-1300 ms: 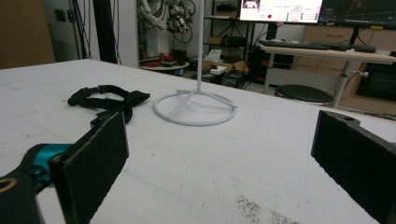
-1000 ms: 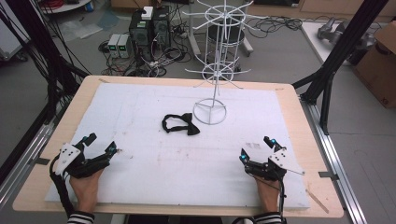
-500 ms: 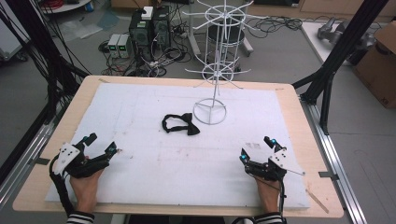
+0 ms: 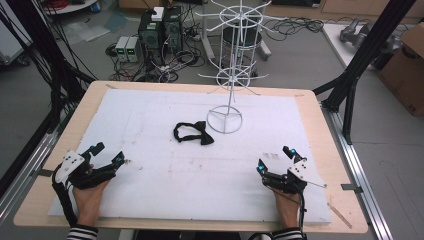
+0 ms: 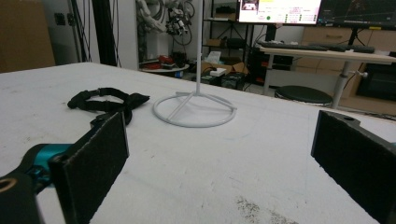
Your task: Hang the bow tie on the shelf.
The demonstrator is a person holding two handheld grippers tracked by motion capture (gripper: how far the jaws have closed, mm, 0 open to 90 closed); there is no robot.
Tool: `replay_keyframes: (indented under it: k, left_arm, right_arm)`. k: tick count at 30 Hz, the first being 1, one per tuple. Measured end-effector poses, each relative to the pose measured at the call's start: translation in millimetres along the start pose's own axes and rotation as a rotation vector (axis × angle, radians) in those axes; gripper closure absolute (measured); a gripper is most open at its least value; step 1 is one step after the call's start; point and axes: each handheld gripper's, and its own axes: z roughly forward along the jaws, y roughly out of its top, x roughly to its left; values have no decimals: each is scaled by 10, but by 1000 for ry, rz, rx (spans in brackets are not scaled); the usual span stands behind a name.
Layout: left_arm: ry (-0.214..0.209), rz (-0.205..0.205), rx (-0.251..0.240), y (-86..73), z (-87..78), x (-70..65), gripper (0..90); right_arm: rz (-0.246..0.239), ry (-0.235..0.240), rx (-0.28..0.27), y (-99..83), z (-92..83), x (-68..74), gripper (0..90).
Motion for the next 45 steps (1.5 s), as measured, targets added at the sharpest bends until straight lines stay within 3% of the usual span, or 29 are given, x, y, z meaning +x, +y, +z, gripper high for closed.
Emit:
replay_keyframes:
  k: [5, 10, 13, 20, 24, 26, 30, 37, 43, 45]
  left_arm:
    - [-41, 59, -11, 294, 121, -46, 145]
    - [-83, 129, 21, 545, 284, -117, 146]
    - [-101, 147, 50, 637, 390, -163, 145]
    - [-151, 148, 135, 763, 657, -301, 145]
    - [-206, 105, 180, 759, 819, -328, 145]
    - [-215, 89, 217, 741, 897, -339, 145]
    - [-234, 69, 235, 738, 1016, -361, 146]
    - [-261, 76, 266, 820, 1229, -432, 148]
    - [-283, 93, 331, 860, 1423, -540, 151]
    - [-295, 116, 359, 860, 1490, -571, 151]
  right_arm:
    - [-2, 0, -1, 0, -3, 3, 30]
    - [-2, -1, -2, -1, -3, 2, 30]
    - [-2, -1, -3, -1, -3, 3, 30]
    - [-1, -1, -4, -2, -3, 3, 30]
    - [-4, -2, -3, 0, -1, -1, 30]
    - [0, 0, -3, -1, -2, -2, 30]
    - [0, 0, -3, 0, -1, -2, 30]
    - [5, -1, -6, -1, -1, -11, 30]
    - [4, 0, -6, -1, -2, -11, 30]
    - [5, -1, -6, -1, -3, -11, 30]
